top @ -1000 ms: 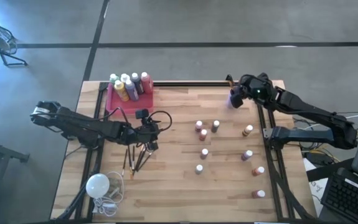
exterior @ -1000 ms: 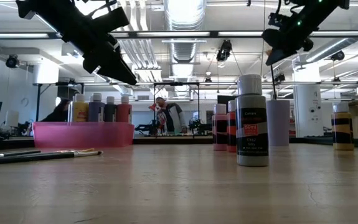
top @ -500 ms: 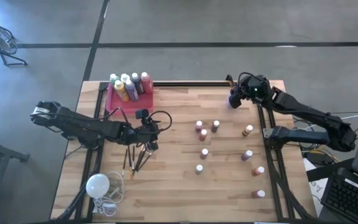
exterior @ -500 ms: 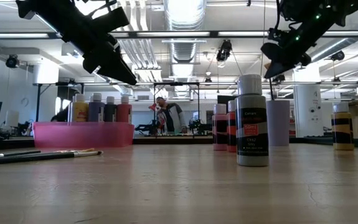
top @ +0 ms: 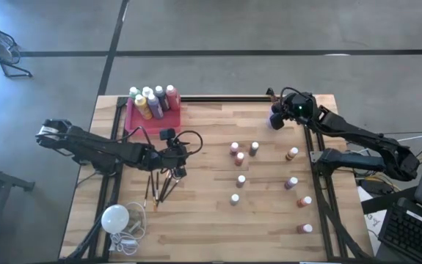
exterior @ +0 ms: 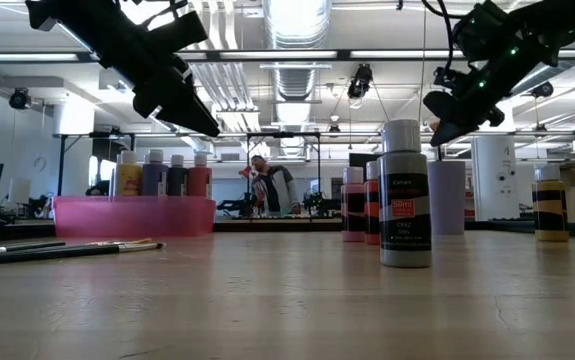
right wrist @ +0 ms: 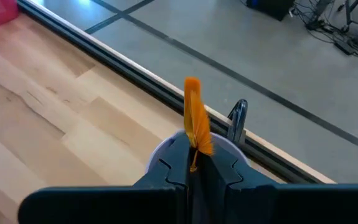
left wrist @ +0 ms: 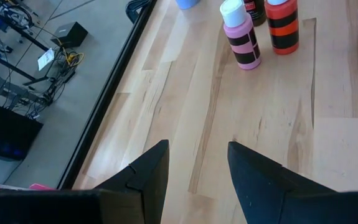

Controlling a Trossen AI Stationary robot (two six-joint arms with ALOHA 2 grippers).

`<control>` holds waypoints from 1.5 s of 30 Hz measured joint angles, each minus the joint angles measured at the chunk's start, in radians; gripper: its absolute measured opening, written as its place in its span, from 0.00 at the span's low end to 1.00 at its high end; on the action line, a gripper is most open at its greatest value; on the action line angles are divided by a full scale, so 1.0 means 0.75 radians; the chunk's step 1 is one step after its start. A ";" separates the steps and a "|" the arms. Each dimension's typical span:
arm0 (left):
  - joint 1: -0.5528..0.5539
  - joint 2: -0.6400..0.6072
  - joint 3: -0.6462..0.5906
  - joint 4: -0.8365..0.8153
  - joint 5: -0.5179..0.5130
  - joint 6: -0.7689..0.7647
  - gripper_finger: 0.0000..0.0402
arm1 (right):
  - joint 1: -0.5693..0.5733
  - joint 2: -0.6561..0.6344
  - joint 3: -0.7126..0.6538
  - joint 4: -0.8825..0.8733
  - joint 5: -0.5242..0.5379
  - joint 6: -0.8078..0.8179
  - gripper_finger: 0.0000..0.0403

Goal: Pick & Place Paint Supplies
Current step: Put the gold paint brush into the purple cup, then put the silver paint brush into the purple cup

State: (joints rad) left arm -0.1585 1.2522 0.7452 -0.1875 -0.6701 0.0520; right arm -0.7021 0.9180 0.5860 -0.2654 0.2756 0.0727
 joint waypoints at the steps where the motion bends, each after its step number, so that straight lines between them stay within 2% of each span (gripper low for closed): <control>1: 0.000 0.000 0.000 0.000 0.000 0.000 0.42 | 0.000 0.000 -0.009 0.004 0.000 -0.001 0.03; 11: 0.001 0.000 0.000 0.000 0.000 0.000 0.42 | -0.013 0.000 -0.067 0.024 0.005 0.001 0.04; 28: 0.000 0.000 0.000 0.001 0.000 0.000 0.42 | -0.014 0.000 -0.075 0.021 0.006 0.025 0.18; 41: 0.000 0.000 0.000 0.000 0.000 -0.043 0.42 | -0.012 -0.001 0.076 0.010 0.007 0.004 0.39; 45: 0.000 0.000 -0.001 0.000 0.000 -0.046 0.42 | 0.019 -0.007 0.156 0.010 -0.077 -0.022 0.41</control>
State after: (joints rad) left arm -0.1585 1.2522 0.7448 -0.1875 -0.6701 0.0177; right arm -0.6877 0.9131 0.7031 -0.2581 0.2175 0.0561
